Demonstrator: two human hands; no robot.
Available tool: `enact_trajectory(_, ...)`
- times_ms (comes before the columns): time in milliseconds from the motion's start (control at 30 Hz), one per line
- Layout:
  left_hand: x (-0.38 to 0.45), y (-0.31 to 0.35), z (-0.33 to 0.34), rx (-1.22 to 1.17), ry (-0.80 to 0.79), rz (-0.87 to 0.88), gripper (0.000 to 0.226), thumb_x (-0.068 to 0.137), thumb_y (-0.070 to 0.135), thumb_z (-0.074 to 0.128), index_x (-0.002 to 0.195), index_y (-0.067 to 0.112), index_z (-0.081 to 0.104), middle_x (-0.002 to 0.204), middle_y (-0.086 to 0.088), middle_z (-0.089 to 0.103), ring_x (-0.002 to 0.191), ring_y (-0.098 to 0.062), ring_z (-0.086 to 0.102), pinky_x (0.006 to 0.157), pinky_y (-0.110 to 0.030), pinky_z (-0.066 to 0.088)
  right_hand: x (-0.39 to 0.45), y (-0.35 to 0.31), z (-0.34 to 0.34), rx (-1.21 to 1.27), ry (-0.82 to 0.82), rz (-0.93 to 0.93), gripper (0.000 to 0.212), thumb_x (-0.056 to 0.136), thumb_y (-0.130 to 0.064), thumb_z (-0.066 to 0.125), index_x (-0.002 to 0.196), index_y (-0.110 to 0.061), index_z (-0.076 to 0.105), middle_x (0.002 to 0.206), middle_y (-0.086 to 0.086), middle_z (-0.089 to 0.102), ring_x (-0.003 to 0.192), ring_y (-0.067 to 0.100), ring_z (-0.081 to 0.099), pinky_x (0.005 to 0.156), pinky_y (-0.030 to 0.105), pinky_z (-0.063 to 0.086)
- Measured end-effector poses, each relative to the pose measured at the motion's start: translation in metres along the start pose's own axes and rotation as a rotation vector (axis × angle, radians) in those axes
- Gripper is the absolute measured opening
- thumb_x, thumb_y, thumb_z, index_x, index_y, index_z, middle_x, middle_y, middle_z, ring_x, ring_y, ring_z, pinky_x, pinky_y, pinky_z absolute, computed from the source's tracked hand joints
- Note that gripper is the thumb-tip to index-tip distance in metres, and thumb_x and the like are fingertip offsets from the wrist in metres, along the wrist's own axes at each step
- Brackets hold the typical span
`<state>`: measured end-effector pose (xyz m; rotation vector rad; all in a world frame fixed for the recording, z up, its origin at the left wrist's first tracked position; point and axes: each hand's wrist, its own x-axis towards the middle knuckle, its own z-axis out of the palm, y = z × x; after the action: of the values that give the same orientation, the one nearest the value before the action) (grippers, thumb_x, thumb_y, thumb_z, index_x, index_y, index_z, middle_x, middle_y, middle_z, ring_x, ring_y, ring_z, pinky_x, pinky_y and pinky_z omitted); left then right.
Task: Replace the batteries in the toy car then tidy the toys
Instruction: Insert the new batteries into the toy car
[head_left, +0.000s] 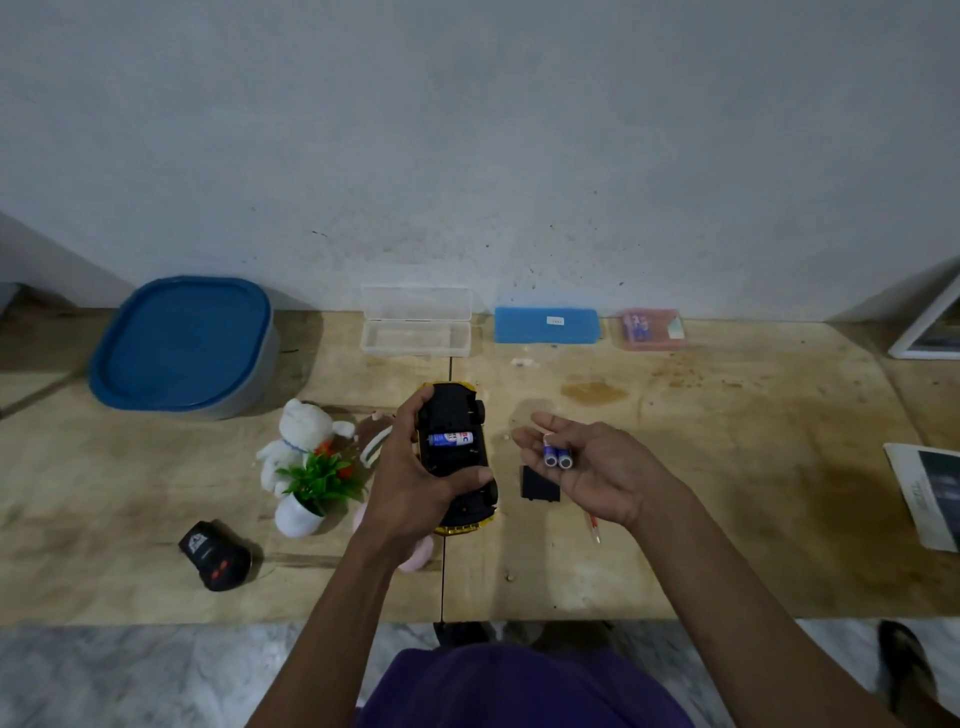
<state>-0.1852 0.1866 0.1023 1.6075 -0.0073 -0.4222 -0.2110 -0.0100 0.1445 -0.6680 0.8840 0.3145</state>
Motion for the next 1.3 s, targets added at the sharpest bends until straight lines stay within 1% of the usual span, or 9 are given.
enact_trajectory(67, 0.001, 0.000, 0.001, -0.001, 0.002, -0.004, 0.099, 0.068, -0.012, 0.085, 0.147, 0.027, 0.040, 0.129, 0.014, 0.056, 0.091, 0.001, 0.070, 0.066, -0.017, 0.058, 0.001, 0.002, 0.000, 0.013, -0.013, -0.007, 0.033, 0.098, 0.014, 0.040, 0.129, 0.010, 0.050, 0.129, 0.031, 0.059, 0.104, 0.033, 0.067, 0.087, 0.038, 0.057)
enact_trajectory(167, 0.002, 0.003, 0.002, -0.001, -0.002, 0.007, 0.098, 0.068, -0.014, 0.084, 0.146, 0.025, 0.040, 0.125, 0.018, 0.054, 0.087, 0.007, 0.069, 0.066, -0.014, 0.056, 0.006, 0.004, 0.001, 0.047, 0.024, -0.006, 0.030, 0.099, 0.008, 0.049, 0.128, 0.014, 0.049, 0.127, 0.034, 0.060, 0.103, 0.037, 0.070, 0.081, 0.040, 0.061)
enact_trajectory(333, 0.006, 0.003, 0.000, 0.016, -0.004, 0.004, 0.101, 0.067, -0.007, 0.088, 0.147, 0.030, 0.040, 0.128, 0.010, 0.060, 0.094, -0.007, 0.072, 0.070, -0.022, 0.060, 0.005, 0.010, 0.008, -0.069, 0.104, 0.021, 0.014, 0.100, 0.003, 0.051, 0.105, 0.012, 0.059, 0.104, 0.026, 0.067, 0.089, 0.031, 0.071, 0.077, 0.038, 0.062)
enact_trajectory(533, 0.006, 0.011, -0.001, 0.007, -0.043, 0.000, 0.095, 0.067, -0.011, 0.086, 0.138, 0.036, 0.044, 0.116, 0.023, 0.060, 0.087, -0.004, 0.072, 0.067, -0.022, 0.059, 0.008, 0.010, 0.011, -0.340, 0.211, -0.033, 0.016, 0.096, -0.018, 0.065, 0.106, -0.007, 0.072, 0.091, 0.003, 0.077, 0.072, 0.016, 0.061, 0.057, 0.029, 0.051)
enact_trajectory(767, 0.010, 0.015, 0.005, -0.028, -0.062, -0.020, 0.093, 0.066, -0.011, 0.086, 0.133, 0.040, 0.046, 0.120, 0.018, 0.060, 0.092, -0.008, 0.072, 0.067, -0.024, 0.060, 0.014, -0.002, 0.020, -0.216, 0.145, -0.101, 0.023, 0.093, -0.019, 0.069, 0.109, -0.002, 0.069, 0.087, 0.009, 0.075, 0.059, 0.010, 0.052, 0.052, 0.021, 0.041)
enact_trajectory(900, 0.013, 0.013, 0.005, -0.021, -0.064, -0.031, 0.094, 0.067, -0.009, 0.087, 0.135, 0.041, 0.044, 0.129, 0.014, 0.057, 0.100, -0.015, 0.071, 0.071, -0.026, 0.061, 0.017, -0.002, 0.027, -0.336, 0.158, -0.288, 0.021, 0.091, -0.025, 0.072, 0.102, -0.007, 0.072, 0.091, 0.005, 0.078, 0.069, 0.012, 0.055, 0.058, 0.024, 0.043)
enact_trajectory(1000, 0.015, 0.013, 0.006, 0.002, -0.065, -0.030, 0.095, 0.066, -0.007, 0.088, 0.136, 0.041, 0.044, 0.132, 0.011, 0.056, 0.107, -0.021, 0.069, 0.077, -0.030, 0.062, 0.020, 0.003, 0.032, -0.601, 0.130, -0.536, 0.012, 0.092, -0.026, 0.071, 0.097, -0.015, 0.072, 0.090, -0.001, 0.077, 0.070, 0.007, 0.062, 0.060, 0.019, 0.046)
enact_trajectory(1133, 0.017, 0.014, 0.008, -0.008, -0.087, -0.030, 0.094, 0.067, -0.008, 0.087, 0.137, 0.040, 0.045, 0.128, 0.007, 0.061, 0.103, -0.016, 0.071, 0.074, -0.027, 0.060, 0.025, 0.004, 0.037, -0.922, 0.013, -0.840, 0.011, 0.087, -0.025, 0.077, 0.093, -0.019, 0.070, 0.085, -0.006, 0.075, 0.080, 0.003, 0.070, 0.068, 0.019, 0.055)
enact_trajectory(1300, 0.020, 0.015, 0.008, -0.042, -0.112, -0.014, 0.092, 0.068, -0.012, 0.085, 0.135, 0.038, 0.047, 0.125, 0.003, 0.067, 0.106, -0.015, 0.071, 0.076, -0.027, 0.059, 0.032, 0.005, 0.040, -1.113, -0.199, -0.910, 0.016, 0.081, -0.021, 0.082, 0.092, -0.015, 0.072, 0.087, -0.006, 0.077, 0.082, 0.003, 0.072, 0.076, 0.020, 0.058)
